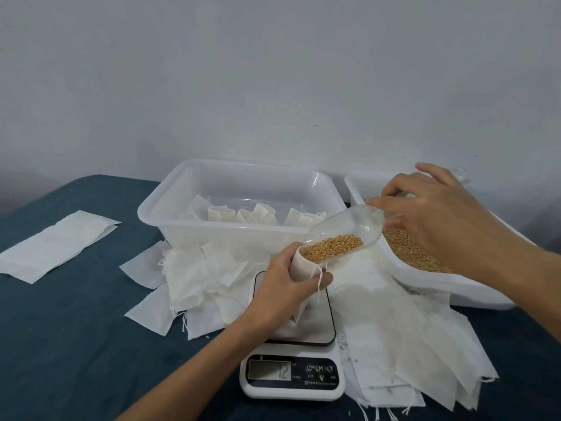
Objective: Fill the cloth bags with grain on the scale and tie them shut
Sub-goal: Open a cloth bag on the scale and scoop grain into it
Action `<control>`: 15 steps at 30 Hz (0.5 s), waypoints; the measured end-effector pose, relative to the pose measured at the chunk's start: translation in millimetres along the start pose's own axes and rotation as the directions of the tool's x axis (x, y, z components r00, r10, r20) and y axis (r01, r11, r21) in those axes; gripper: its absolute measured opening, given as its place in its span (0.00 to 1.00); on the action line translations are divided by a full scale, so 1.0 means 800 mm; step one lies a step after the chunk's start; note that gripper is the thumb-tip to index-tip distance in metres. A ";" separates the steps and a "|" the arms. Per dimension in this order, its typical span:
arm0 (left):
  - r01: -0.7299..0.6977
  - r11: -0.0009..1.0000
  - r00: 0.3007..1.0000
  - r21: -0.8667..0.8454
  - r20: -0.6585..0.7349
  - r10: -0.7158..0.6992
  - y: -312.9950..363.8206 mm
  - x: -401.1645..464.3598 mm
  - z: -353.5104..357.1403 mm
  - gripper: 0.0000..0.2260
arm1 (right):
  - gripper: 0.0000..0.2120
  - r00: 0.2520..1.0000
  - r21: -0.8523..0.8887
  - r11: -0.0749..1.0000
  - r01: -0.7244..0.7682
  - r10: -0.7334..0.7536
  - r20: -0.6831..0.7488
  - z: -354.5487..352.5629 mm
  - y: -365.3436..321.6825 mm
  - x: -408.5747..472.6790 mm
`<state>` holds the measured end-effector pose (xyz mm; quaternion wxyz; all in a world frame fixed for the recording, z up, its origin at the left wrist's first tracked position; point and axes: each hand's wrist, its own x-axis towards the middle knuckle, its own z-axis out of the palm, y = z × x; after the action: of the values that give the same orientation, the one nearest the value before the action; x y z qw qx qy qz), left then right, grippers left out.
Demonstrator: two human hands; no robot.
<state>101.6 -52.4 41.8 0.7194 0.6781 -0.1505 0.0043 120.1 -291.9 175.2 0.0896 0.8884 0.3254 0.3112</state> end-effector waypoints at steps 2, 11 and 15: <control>0.003 1.000 1.000 0.002 0.000 -0.003 0.000 0.000 0.000 0.11 | 0.23 1.000 0.011 1.000 -0.007 0.007 0.006 0.000 -0.001 -0.001; 0.036 0.999 0.999 0.001 0.007 -0.036 -0.002 0.001 -0.002 0.13 | 0.18 0.993 0.165 0.982 -0.090 0.074 0.097 -0.001 -0.007 -0.010; 0.027 1.000 1.000 0.005 0.013 -0.027 0.001 0.000 -0.003 0.12 | 0.17 0.977 0.285 0.942 -0.179 0.136 0.166 0.000 -0.008 -0.014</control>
<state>101.9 -50.2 42.3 0.7166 0.6820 -0.1460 -0.0094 110.1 -293.7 167.3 -0.0475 0.9351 0.2890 0.1997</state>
